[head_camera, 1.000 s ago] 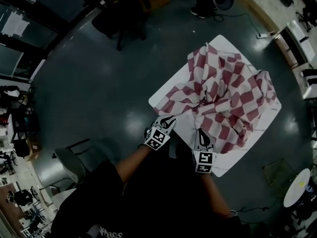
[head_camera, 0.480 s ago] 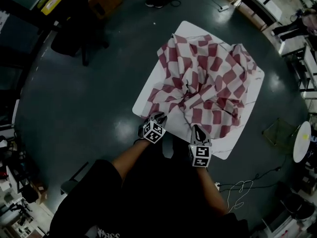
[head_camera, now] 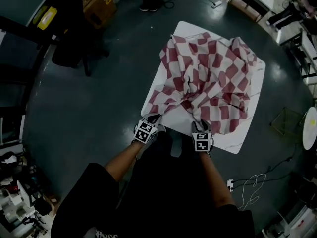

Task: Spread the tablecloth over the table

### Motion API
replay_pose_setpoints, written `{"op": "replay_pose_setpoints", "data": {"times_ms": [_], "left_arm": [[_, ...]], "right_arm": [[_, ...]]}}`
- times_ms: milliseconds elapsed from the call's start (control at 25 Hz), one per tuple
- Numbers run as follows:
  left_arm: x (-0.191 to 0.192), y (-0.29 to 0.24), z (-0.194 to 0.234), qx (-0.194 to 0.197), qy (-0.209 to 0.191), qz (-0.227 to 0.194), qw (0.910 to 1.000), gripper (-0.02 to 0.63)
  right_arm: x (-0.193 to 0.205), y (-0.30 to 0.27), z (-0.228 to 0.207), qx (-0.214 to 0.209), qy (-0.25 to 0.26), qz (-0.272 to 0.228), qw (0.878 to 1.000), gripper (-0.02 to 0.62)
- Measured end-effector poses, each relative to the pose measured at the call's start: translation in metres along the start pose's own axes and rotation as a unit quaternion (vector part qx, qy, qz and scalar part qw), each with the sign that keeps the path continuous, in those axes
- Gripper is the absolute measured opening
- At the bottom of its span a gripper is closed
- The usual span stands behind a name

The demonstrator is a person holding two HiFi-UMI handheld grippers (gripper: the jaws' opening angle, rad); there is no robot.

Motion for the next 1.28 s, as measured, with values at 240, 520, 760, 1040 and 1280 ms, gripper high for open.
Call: {"op": "replay_pose_setpoints", "data": {"times_ms": [240,520,760,1040,1280], "left_arm": [[0.001,0.031,0.036,-0.036,-0.005,-0.021,0.9991,0.020],[0.024,0.062,0.085,-0.091,-0.011,-0.018,0.9956,0.020],[0.051,0.083,0.113,-0.124,-0.026,0.005,0.9919,0.020],[0.094,0.093,0.145,-0.166,-0.024,0.036,0.9852,0.020],[0.107,0.097,0.169,-0.204,-0.016,0.065,0.9766,0.020]], "right_arm": [[0.015,-0.026,-0.020,0.034,0.047,0.074,0.996,0.190],[0.025,0.017,-0.003,0.068,0.056,0.017,0.996,0.025],[0.069,0.077,-0.010,0.117,0.017,0.010,0.993,0.021],[0.103,0.111,-0.013,0.147,-0.003,0.031,0.989,0.021],[0.102,0.099,-0.018,0.157,-0.029,0.036,0.987,0.021]]}}
Point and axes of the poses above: the fingertips, and each gripper's own axes: y backward along the fingers, z to its left, x out of its underside, the point moved 8 cm from there along y, backward along the fingers, and after that the axes turned 15 degrees about -x, right-handed, at the moved point
